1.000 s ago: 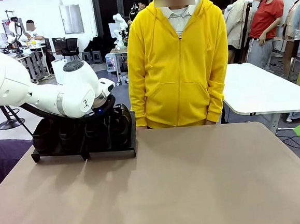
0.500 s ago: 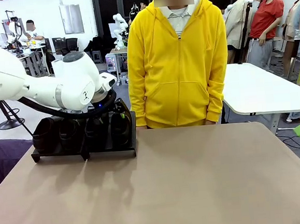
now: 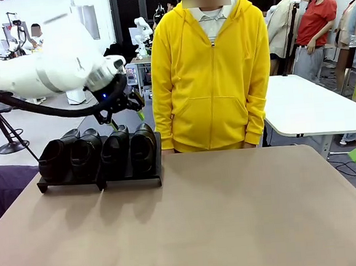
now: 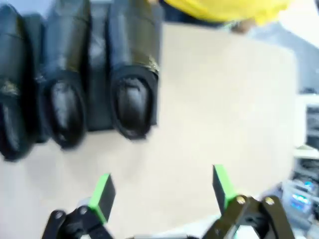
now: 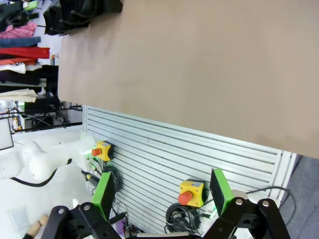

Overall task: Organize the shoes by placing them on the stand.
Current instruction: Place the Shoe from the middle of the table onto the Shoes Stand.

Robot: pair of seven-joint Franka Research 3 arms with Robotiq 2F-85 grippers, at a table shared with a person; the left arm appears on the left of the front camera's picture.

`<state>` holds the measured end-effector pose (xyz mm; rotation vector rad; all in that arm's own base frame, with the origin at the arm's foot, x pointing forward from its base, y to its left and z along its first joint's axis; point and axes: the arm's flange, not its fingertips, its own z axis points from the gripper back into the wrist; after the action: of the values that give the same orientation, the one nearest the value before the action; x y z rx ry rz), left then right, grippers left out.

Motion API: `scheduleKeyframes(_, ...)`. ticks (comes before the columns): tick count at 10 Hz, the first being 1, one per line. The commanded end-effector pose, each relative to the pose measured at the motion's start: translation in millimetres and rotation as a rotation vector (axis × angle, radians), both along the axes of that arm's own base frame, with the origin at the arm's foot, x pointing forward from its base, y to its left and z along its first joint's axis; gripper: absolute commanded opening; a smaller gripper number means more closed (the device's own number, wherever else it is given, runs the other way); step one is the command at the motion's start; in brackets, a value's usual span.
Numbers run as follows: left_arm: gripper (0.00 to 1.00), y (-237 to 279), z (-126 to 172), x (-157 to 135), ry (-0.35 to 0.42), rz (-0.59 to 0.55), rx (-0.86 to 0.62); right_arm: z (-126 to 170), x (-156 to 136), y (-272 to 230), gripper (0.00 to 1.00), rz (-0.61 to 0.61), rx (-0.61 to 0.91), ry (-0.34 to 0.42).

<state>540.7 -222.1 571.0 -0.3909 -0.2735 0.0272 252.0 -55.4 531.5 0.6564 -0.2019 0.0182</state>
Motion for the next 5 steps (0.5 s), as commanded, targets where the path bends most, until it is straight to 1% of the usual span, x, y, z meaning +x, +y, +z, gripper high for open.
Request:
scheduleKeyframes(1, 1.00, 27.9, -0.2, -55.9, 0.081, 0.009, -0.111, 3.2, 0.7, 0.1, 1.00, 0.011, 0.028, -0.009)
scheduleKeyframes(2, 1.00, 39.0, -5.6, -93.9, 0.086, -0.024, -0.180, 3.2, 0.7, 0.1, 1.00, 0.011, 0.028, -0.009)
scheduleKeyframes(3, 1.00, 59.4, -13.8, -130.5, 0.109, 0.065, -0.237, 3.2, 0.7, 0.1, 1.00, 0.011, 0.028, -0.009)
scheduleKeyframes(4, 1.00, 86.0, -19.8, -165.7, 0.151, 0.072, -0.319, 3.2, 0.7, 0.1, 1.00, 0.011, 0.028, -0.009)
scheduleKeyframes(5, 1.00, 119.3, -24.0, -195.5, 0.180, 0.049, -0.414, 3.2, 0.7, 0.1, 1.00, 0.011, 0.028, -0.009)
